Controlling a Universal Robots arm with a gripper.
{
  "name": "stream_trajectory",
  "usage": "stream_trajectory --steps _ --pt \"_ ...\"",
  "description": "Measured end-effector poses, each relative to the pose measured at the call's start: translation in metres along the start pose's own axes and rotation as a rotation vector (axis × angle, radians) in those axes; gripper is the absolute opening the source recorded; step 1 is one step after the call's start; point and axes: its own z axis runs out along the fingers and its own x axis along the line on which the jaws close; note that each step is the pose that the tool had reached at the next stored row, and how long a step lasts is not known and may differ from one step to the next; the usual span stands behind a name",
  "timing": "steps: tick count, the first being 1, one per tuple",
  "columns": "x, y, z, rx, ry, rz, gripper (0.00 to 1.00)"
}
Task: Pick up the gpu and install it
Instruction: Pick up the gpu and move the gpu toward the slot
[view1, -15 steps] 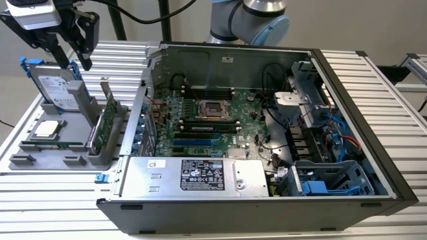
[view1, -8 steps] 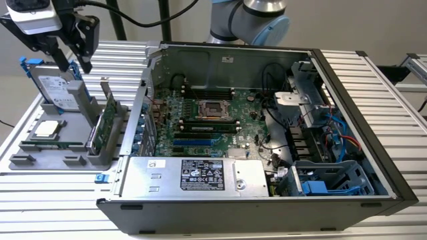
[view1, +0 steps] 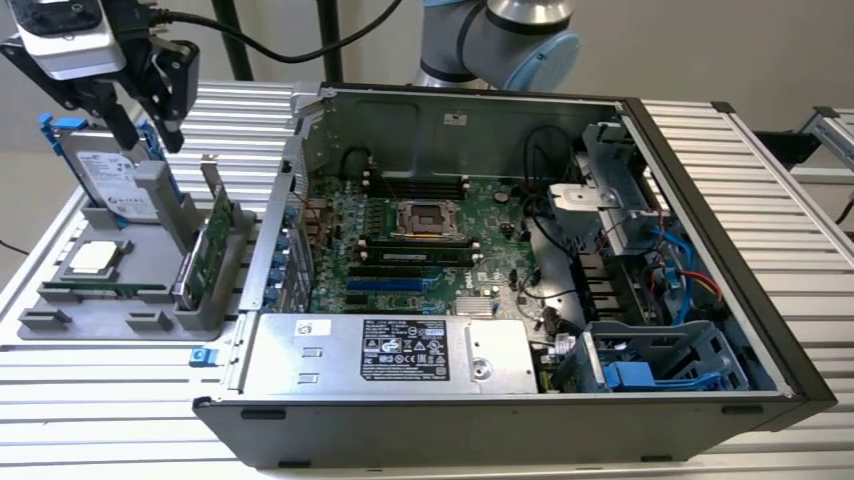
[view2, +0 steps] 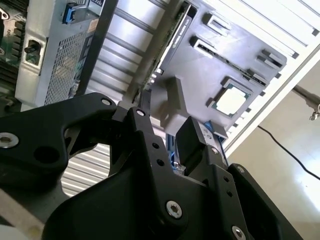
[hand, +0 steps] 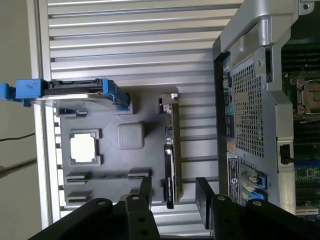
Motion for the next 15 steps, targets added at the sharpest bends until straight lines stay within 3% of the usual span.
stream_trajectory --steps 15 --pt "0.0 -0.0021 0.0099 0.0009 0.0131 0.001 1.0"
